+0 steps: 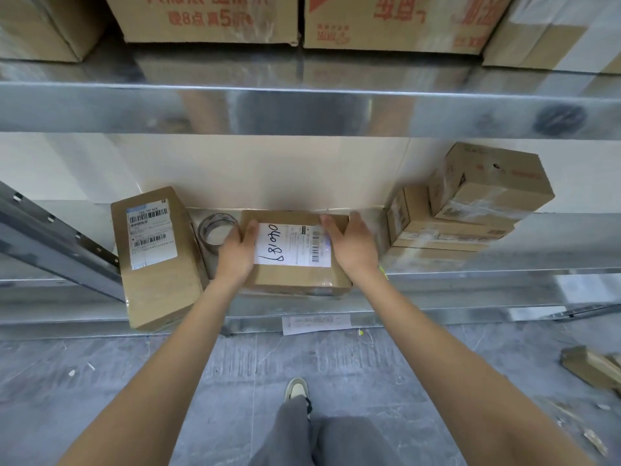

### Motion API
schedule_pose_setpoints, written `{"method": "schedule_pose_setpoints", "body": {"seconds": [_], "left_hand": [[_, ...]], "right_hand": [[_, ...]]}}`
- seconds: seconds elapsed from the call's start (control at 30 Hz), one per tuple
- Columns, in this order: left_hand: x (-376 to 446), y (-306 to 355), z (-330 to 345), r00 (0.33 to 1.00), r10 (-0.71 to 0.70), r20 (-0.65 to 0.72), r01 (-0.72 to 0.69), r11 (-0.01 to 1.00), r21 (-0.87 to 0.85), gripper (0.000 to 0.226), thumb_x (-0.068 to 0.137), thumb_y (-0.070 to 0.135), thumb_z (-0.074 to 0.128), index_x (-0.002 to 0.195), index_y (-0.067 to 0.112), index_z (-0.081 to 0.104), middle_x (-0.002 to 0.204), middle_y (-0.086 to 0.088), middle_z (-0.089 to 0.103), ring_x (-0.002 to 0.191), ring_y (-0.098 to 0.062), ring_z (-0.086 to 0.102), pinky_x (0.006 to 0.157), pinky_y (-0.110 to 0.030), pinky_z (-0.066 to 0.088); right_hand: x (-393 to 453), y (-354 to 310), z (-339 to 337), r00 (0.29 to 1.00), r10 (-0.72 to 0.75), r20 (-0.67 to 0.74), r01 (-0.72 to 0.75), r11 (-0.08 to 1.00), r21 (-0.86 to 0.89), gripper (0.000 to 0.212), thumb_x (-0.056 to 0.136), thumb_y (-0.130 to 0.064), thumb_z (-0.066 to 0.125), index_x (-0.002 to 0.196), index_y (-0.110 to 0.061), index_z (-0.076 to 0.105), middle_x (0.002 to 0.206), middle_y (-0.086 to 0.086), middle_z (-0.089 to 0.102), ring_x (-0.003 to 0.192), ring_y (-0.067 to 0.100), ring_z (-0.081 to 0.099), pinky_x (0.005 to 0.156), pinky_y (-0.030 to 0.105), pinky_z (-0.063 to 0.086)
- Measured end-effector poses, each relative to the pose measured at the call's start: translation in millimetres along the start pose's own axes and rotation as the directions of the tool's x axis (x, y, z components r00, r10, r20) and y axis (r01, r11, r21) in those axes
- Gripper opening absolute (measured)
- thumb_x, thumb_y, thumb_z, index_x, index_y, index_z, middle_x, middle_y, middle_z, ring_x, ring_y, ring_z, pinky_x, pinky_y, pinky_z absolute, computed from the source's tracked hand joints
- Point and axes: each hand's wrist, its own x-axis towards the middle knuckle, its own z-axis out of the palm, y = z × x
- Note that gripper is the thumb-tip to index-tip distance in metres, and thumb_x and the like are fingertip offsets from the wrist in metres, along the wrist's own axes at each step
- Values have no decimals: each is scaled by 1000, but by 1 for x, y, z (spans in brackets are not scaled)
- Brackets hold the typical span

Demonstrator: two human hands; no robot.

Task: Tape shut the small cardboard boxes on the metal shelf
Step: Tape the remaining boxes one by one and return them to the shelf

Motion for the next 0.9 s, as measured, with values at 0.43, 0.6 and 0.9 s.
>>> {"method": "schedule_pose_setpoints", "body": {"seconds": [0.43, 0.6, 0.9], "left_hand": [[18, 5, 9, 992, -111, -55, 115, 990, 76, 55, 102, 47, 36, 112, -2, 57, 115, -22, 63, 103, -34, 57, 74, -31, 32], [21, 8, 6, 994, -107, -11, 108, 989, 100, 58, 102, 48, 34, 111, -4, 60, 115, -21, 65, 104, -35, 59, 75, -32, 34], [10, 22, -8, 959, -274, 75, 282, 948, -147, 67, 95, 65, 37, 128, 9, 55, 133, -9, 59, 120, -29, 55, 96, -35, 42]], "right_hand": [[-107, 27, 26, 832, -511, 216, 550, 708, -443, 88, 93, -69, 16, 154, -5, 9, 162, 8, 4, 150, 20, -3, 121, 42, -3], [-105, 38, 19, 760, -627, 168, 635, 664, -395, 79, 92, -51, 53, 151, -5, 28, 157, 10, 26, 147, 24, 23, 120, 46, 20], [-63, 39, -9, 959, -282, 1, 279, 949, 149, 94, 68, -61, 74, 146, -25, 38, 146, -2, 44, 135, 11, 38, 107, 20, 31]]}}
